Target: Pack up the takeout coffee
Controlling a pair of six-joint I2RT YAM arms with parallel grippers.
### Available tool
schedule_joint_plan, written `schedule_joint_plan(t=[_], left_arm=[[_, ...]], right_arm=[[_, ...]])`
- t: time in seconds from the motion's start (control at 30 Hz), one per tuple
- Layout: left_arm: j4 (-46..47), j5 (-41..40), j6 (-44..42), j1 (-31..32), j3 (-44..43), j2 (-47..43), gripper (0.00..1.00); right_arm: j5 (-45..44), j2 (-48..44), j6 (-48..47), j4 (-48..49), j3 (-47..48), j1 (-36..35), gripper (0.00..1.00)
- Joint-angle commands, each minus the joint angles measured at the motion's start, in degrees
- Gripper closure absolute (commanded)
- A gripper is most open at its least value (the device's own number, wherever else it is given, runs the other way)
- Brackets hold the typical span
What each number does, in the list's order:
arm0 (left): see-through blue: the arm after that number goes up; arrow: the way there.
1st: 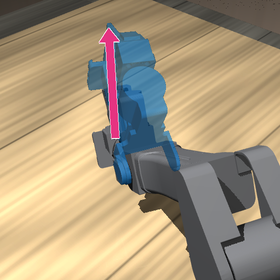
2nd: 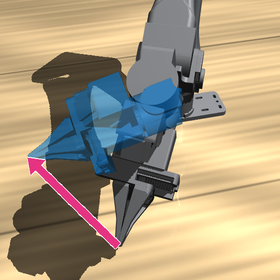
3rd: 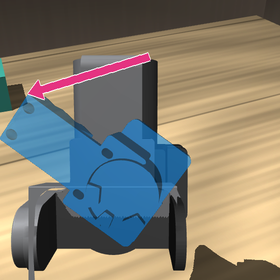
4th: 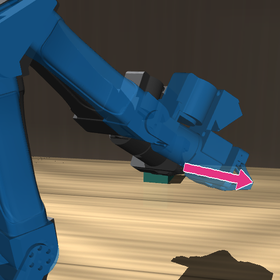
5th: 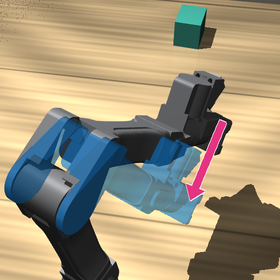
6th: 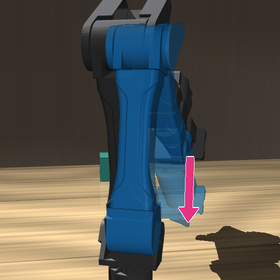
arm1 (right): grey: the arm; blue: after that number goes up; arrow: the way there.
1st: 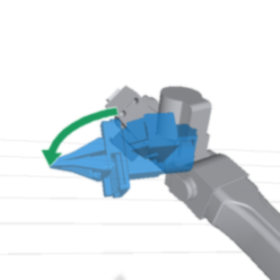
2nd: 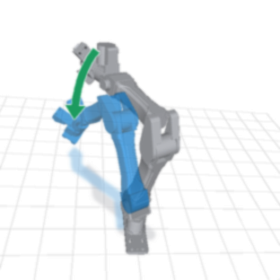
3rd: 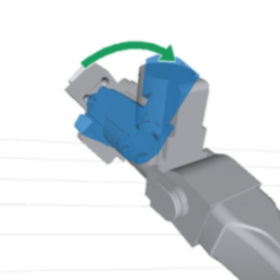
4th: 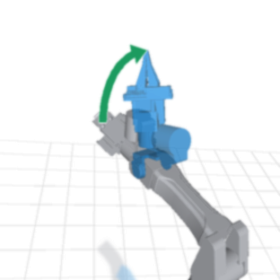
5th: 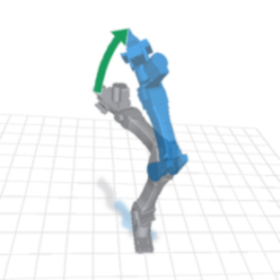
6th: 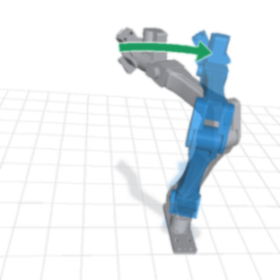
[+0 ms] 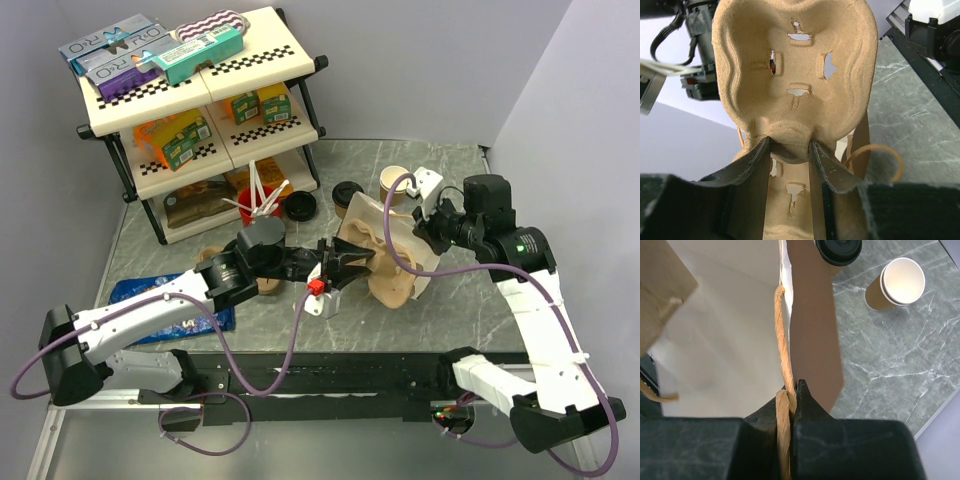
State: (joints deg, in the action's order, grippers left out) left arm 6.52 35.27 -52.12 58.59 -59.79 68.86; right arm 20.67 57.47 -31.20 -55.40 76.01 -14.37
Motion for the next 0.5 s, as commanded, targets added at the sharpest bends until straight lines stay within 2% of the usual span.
schedule_joint_plan(t=[0.0,0.27,0.4,0.47], left_arm=[[2.8,4.9,-3.52,0.47,-3.93,0.57,0.99],[-1.42,5.61,-3.51,0.47,-6.21,-0.74,0.99],[-9.05,4.99,-5.27,0.39,-9.81,-2.15,0.99],[-9.95,5.86,-5.71,0.47,-10.35,-1.89,0.99]], right_arm=[[1.22,0.45,0.0,-0.59,3.53,0.04,1.0],[0.43,0.1,-1.4,-0.77,2.48,-0.13,1.0],[0.16,-1.57,-2.29,-0.24,0.9,-0.04,1.0],[0.51,-2.36,-2.02,0.72,-0.33,-0.04,1.0]])
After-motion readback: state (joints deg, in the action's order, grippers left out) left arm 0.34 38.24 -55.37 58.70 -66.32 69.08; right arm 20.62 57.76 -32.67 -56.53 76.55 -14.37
